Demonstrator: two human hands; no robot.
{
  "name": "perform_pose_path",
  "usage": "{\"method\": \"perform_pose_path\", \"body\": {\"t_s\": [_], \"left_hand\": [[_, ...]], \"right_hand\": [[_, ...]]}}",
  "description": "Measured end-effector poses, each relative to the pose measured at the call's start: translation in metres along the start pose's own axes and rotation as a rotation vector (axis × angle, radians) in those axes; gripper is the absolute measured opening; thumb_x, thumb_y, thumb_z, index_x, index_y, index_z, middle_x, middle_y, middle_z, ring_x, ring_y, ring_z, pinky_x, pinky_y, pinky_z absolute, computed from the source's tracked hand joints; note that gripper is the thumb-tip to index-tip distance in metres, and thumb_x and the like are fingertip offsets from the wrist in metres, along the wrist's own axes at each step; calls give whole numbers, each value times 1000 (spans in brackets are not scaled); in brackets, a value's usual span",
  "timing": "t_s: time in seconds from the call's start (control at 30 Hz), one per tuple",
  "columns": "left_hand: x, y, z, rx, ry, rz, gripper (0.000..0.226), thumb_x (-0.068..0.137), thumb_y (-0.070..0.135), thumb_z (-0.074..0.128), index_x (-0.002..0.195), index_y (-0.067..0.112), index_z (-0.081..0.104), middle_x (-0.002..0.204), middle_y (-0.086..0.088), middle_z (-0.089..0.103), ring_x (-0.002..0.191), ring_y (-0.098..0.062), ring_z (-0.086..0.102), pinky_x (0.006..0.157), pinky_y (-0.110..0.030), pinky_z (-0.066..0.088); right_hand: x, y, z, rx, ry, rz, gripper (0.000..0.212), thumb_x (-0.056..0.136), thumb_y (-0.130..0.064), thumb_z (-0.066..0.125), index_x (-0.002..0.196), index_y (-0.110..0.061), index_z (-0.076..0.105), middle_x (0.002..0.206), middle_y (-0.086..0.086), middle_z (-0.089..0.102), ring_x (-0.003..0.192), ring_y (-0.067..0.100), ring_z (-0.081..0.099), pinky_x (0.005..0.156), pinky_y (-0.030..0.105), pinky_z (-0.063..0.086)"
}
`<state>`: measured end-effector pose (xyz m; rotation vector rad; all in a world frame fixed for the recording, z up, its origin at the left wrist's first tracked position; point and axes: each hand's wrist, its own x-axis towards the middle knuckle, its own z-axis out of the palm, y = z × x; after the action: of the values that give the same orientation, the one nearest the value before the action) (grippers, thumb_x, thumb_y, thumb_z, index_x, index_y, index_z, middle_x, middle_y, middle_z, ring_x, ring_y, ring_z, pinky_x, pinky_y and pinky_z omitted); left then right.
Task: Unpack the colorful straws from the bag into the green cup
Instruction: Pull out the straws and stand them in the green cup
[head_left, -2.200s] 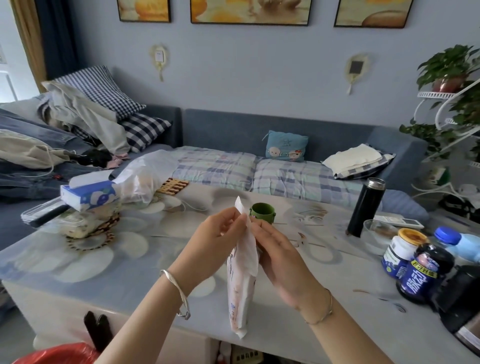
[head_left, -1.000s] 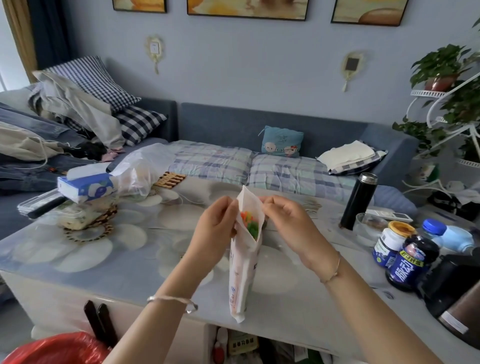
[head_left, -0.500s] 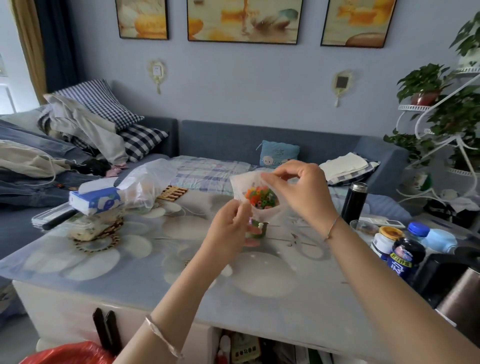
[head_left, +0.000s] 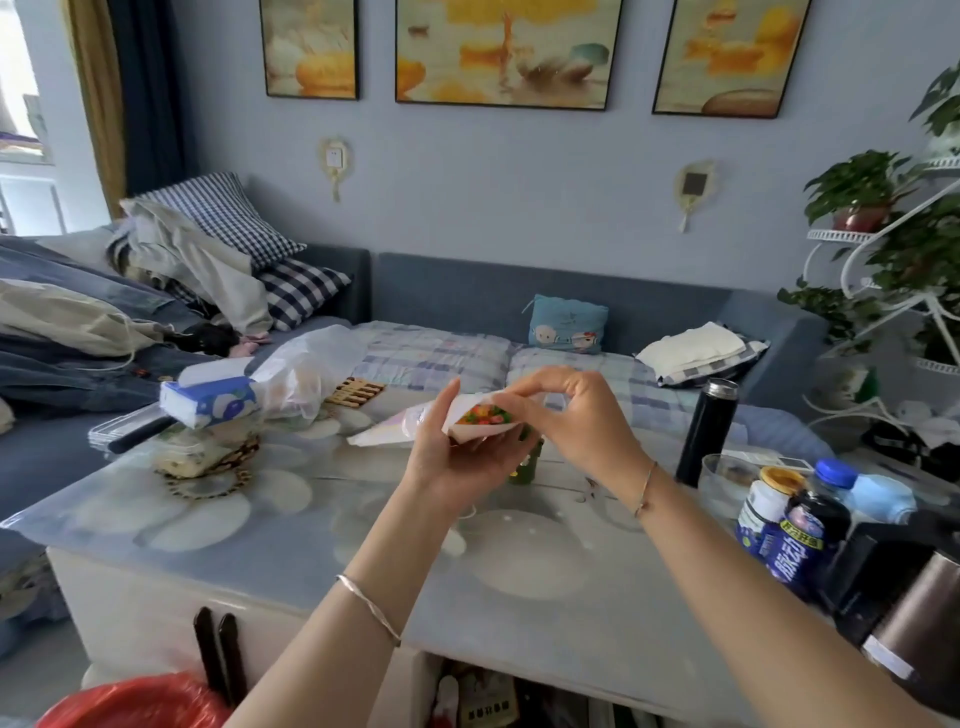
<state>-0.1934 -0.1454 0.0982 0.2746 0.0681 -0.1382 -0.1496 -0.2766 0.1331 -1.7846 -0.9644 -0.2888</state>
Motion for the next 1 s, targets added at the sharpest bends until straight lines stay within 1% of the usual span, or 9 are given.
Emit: {"method": "perform_pose_path", "body": {"t_s": [0.07,0.13,0.27,0.4,0.47,0.57,0.7,0.87,1.0], "left_hand": [[11,3,-10,33,23,23,49,81,26,69,112,-11,59,108,-27,67,102,-34,64,96,-42,49],[29,12,-26,79,87,88,31,79,16,68,97,-9,64,95,-24,70,89,-31,67,88,-39,55],[70,42,-71,139,218,224,16,92,11,56,98,-3,62,83,-19,74,71,-28,75,75,-33,57],[112,63,-119,145,259,302,17,96,12,52,97,-2,62,75,-15,76,64,-21,75,60,-28,62],[130,69,-137,120,290,331,18,97,14,51,95,0,62,73,-13,76,62,-18,74,54,-24,59],[150,68,-158,121,327,364,15,97,12,51,95,3,63,73,-9,77,62,-15,74,53,-22,58],[163,64,-172,135,322,387,17,94,10,55,109,5,61,89,-9,75,68,-14,74,54,-21,57],[166,63,-163,136,245,452,36,90,13,59,125,9,56,98,-8,70,74,-14,72,59,-21,57],[161,50,-156,193,225,449,39,85,16,63,122,8,58,92,-6,73,72,-13,73,57,-21,56]], "right_hand": [[-1,19,-1,53,-43,55,10,78,-20,73,87,-16,75,90,-2,74,89,5,67,82,14,49],[2,45,1,172,-48,148,16,84,-18,68,98,-25,69,105,-6,70,99,0,63,83,14,50],[14,122,7,205,63,355,47,82,-23,69,125,-23,50,129,-7,51,121,14,50,97,25,42],[35,207,31,152,101,559,73,74,-27,77,137,-18,38,145,4,38,132,23,38,107,37,37],[49,245,47,113,96,610,82,71,-29,79,139,-18,34,149,8,32,136,24,33,110,37,32],[68,291,65,-60,74,608,90,67,-36,82,140,-18,33,147,9,30,135,24,30,107,31,27],[91,329,80,-227,73,587,100,60,-46,82,141,-21,29,146,8,32,134,27,32,110,42,32],[108,350,88,-119,87,668,111,51,-46,83,142,-29,22,144,9,40,127,32,43,99,53,45],[107,342,87,-120,173,632,98,58,-37,83,138,-26,29,141,7,44,126,29,44,100,50,45]]}}
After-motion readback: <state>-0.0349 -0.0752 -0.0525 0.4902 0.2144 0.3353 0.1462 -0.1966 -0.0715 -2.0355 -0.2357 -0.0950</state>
